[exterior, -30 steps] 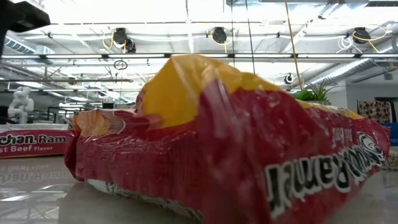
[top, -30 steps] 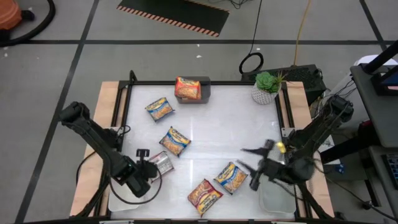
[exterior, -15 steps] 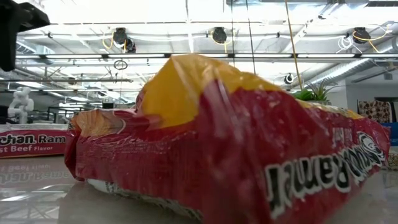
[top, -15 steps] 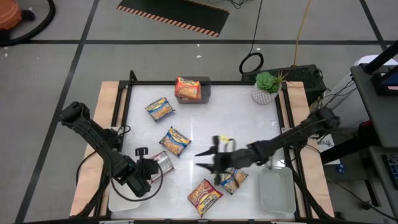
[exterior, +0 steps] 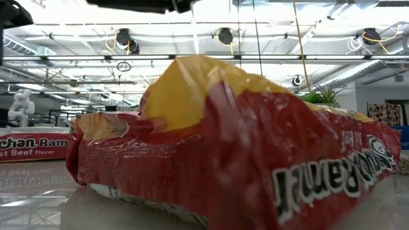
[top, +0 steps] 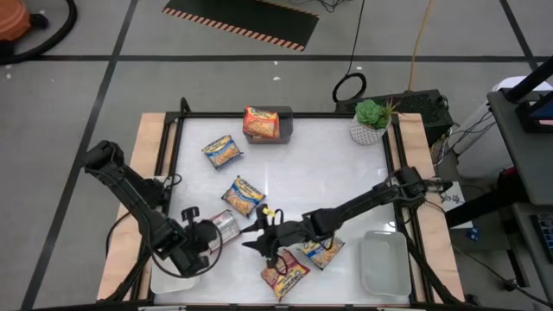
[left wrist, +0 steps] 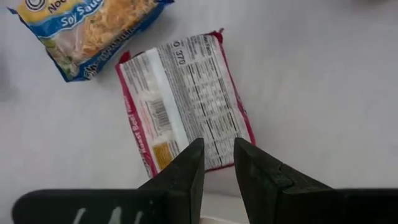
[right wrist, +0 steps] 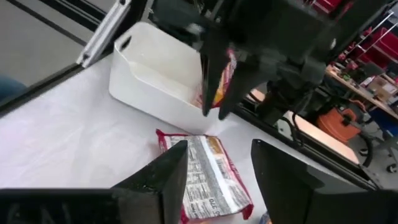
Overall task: Sort Maruchan noodles
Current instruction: Put the top red noodle pack into the white bin
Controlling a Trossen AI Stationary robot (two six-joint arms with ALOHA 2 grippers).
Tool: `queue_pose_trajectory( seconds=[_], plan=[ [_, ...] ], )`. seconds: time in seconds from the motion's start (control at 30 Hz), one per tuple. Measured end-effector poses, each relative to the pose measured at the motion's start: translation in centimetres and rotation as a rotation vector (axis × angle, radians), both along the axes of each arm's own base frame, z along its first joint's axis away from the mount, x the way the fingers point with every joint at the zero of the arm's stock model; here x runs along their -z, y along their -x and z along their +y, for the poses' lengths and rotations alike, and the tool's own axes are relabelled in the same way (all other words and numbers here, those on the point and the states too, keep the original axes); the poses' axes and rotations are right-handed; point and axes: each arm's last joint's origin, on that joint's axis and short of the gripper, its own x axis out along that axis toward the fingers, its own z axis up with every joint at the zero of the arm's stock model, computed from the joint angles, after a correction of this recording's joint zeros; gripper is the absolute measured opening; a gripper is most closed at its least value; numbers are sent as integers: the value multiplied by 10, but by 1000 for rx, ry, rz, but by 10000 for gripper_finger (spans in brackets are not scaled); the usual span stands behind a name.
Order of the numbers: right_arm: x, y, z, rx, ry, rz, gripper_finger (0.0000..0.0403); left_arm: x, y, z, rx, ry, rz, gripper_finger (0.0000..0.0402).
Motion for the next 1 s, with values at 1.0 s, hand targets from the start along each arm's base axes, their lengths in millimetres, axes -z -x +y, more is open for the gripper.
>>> queue_pose_trajectory(
  seconds=[1.0],
  plan=[
    [96, -28, -23, 190, -412, 148, 175, -1, -3, 3, 178, -160, -46, 93]
  ],
)
